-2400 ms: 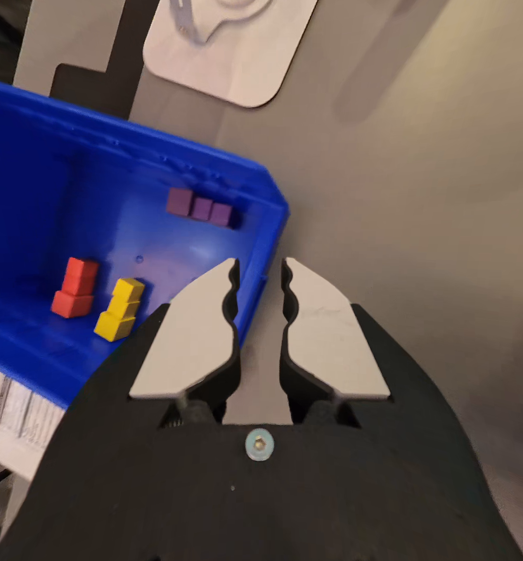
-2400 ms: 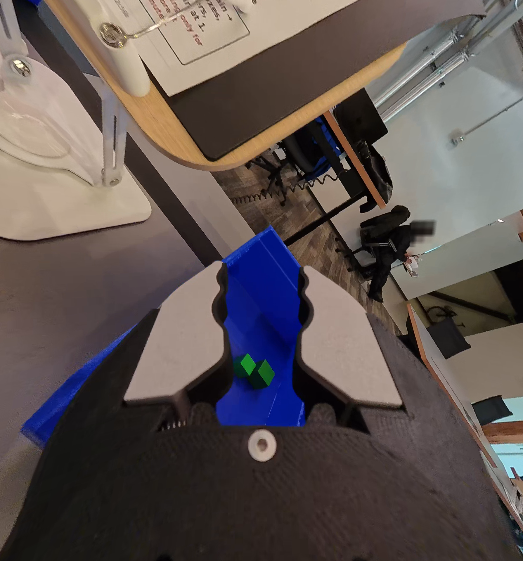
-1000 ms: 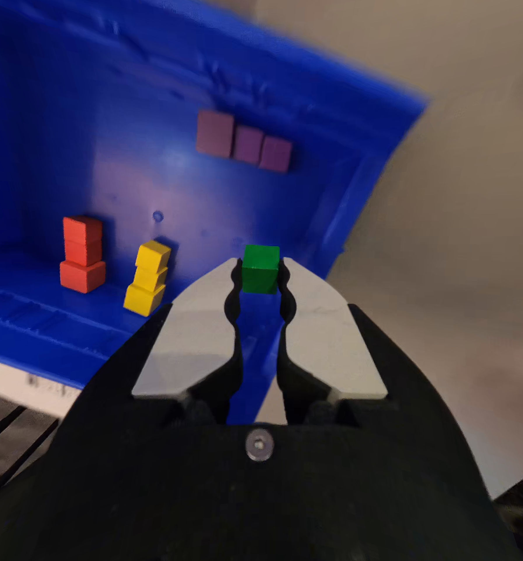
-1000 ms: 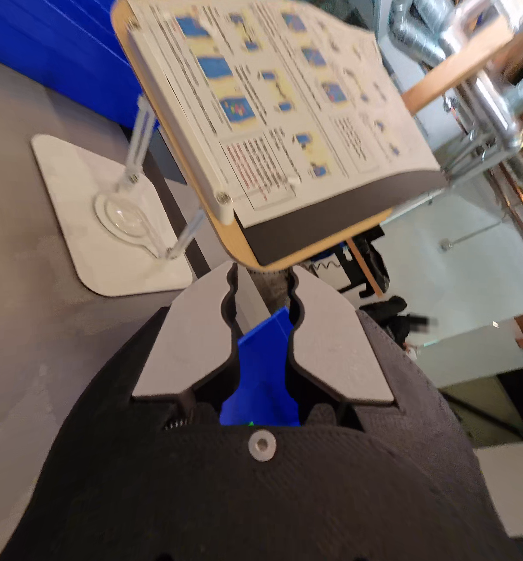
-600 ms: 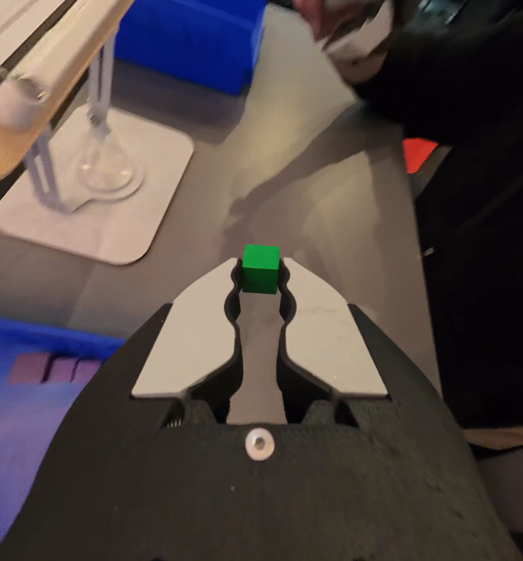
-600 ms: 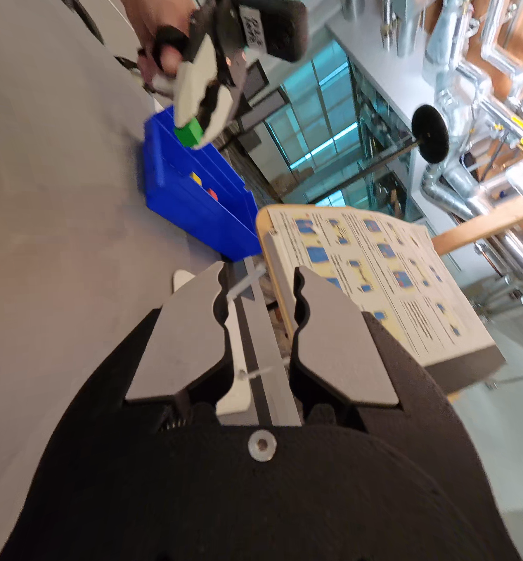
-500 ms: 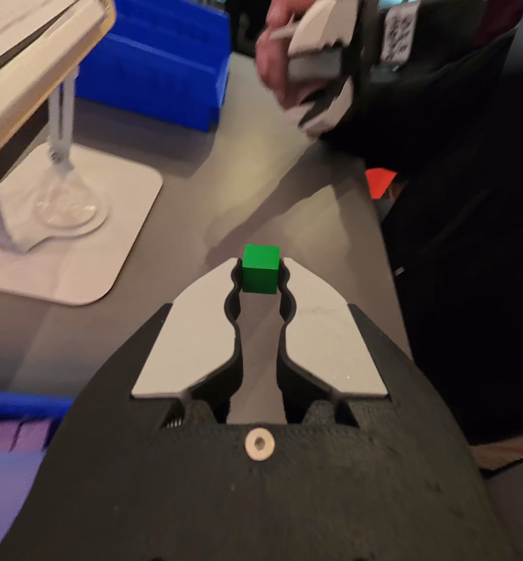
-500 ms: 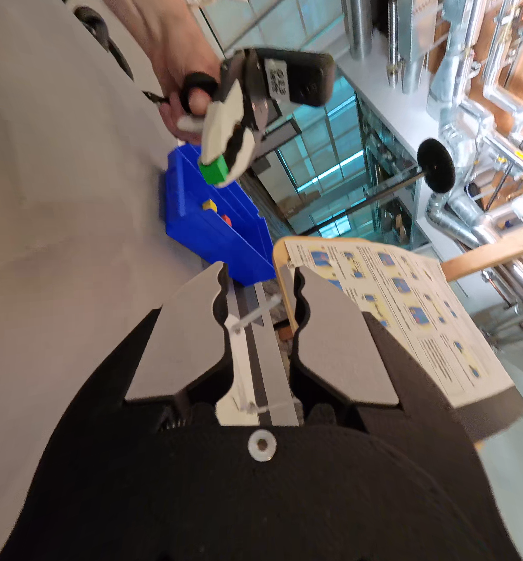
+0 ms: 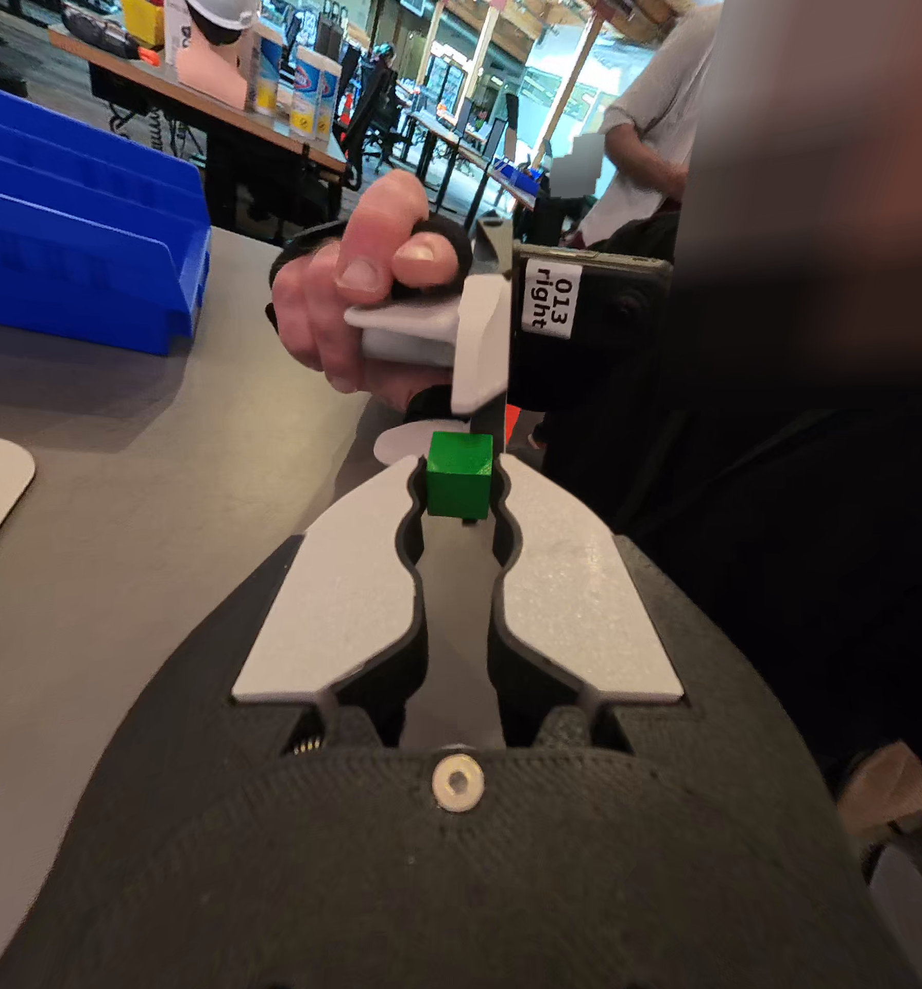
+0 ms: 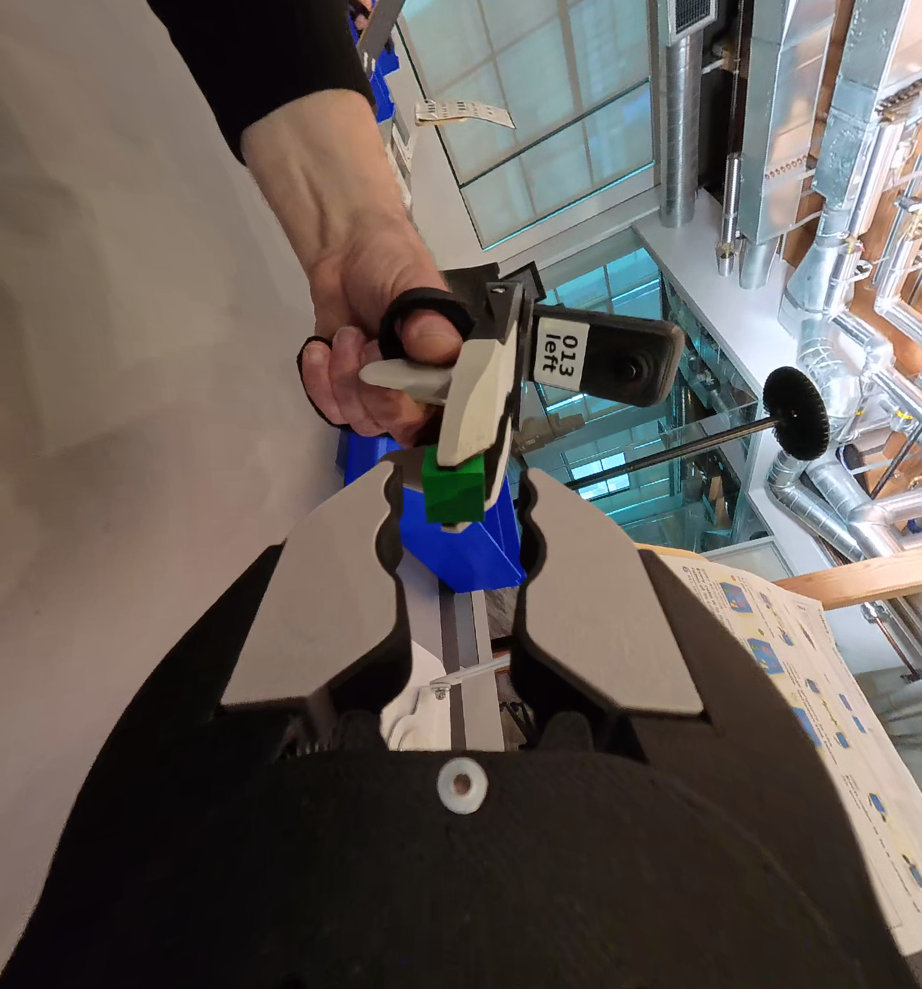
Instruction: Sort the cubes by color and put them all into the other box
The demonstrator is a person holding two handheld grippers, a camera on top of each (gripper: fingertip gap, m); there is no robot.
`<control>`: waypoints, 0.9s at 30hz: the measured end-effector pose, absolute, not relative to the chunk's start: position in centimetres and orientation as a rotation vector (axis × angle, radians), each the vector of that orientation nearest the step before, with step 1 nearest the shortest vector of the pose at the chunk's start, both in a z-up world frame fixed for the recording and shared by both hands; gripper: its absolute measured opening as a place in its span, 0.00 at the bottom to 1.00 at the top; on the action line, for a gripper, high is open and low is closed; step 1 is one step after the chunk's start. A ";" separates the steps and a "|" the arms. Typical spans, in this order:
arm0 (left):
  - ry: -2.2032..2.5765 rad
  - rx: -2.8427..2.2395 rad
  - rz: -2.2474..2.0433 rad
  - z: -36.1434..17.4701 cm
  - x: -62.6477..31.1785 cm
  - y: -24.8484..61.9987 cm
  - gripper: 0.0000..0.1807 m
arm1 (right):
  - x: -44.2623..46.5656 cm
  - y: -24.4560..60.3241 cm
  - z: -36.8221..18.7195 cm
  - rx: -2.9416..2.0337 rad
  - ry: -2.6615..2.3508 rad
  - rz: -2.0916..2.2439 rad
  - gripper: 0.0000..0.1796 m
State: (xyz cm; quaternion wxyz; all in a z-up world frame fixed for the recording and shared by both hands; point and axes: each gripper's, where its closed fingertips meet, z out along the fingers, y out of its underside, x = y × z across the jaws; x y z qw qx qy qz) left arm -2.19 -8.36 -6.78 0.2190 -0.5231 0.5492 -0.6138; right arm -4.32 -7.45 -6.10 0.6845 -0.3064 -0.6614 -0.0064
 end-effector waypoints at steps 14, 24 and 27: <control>1.481 -1.402 -1.801 -6.7 -2.0 -9.3 0.20 | -3.6 -7.9 -5.6 -0.659 -1.480 -0.069 0.12; 1.428 -1.462 -1.555 -6.8 -6.1 -6.9 0.00 | 12.5 3.8 0.3 -0.991 -1.178 -0.332 0.12; 1.422 -1.499 -1.520 -7.3 -7.2 -6.8 0.00 | 19.3 7.7 0.1 -1.152 -1.065 -0.394 0.12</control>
